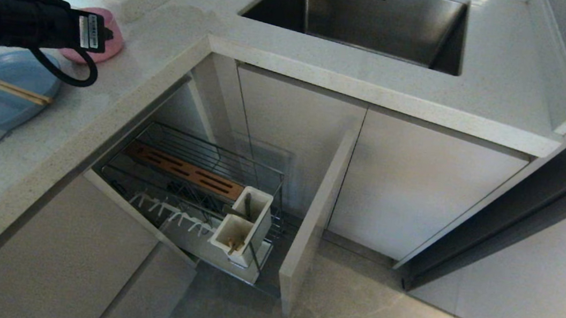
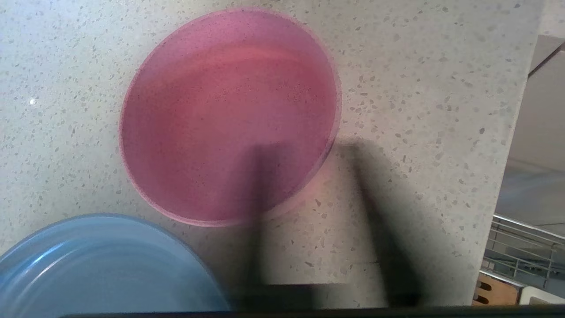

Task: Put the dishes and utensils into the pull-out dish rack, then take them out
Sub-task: Pick up the bowl and place it in the cupboard

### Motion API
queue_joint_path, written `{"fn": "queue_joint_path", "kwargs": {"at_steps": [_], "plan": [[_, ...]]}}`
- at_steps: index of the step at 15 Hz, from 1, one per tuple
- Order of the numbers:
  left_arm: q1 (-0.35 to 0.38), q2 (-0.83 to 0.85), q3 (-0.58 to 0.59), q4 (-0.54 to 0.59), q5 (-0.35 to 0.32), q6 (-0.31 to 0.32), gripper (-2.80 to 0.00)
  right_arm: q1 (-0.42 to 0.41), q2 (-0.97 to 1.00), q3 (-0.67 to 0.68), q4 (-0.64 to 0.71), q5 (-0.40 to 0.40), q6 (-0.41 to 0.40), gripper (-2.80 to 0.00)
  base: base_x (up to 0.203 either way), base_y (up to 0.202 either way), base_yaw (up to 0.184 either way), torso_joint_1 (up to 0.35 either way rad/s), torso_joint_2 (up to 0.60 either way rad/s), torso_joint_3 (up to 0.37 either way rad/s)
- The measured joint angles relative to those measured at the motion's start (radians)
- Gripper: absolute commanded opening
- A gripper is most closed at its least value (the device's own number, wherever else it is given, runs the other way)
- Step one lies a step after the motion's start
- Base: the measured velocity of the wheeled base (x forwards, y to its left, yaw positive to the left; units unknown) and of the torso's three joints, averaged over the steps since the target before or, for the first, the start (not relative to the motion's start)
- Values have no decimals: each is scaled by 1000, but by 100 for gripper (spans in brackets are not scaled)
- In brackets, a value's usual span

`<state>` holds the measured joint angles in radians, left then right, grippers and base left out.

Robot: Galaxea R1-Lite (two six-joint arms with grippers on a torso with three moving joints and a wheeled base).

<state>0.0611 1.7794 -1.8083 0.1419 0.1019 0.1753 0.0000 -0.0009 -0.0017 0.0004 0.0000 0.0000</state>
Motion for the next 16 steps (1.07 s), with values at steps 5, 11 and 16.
{"fn": "queue_joint_path", "kwargs": {"at_steps": [5, 11, 16], "plan": [[-1, -4, -2, -8, 0, 0, -280, 0, 0, 0, 0, 0, 0, -280, 0, 0, 0, 0, 0, 0], [-3, -17, -4, -8, 0, 1, -280, 0, 0, 0, 0, 0, 0, -280, 0, 0, 0, 0, 0, 0], [12, -21, -30, -11, 9, 8, 0, 0, 0, 0, 0, 0, 0, -280, 0, 0, 0, 0, 0, 0]]}}
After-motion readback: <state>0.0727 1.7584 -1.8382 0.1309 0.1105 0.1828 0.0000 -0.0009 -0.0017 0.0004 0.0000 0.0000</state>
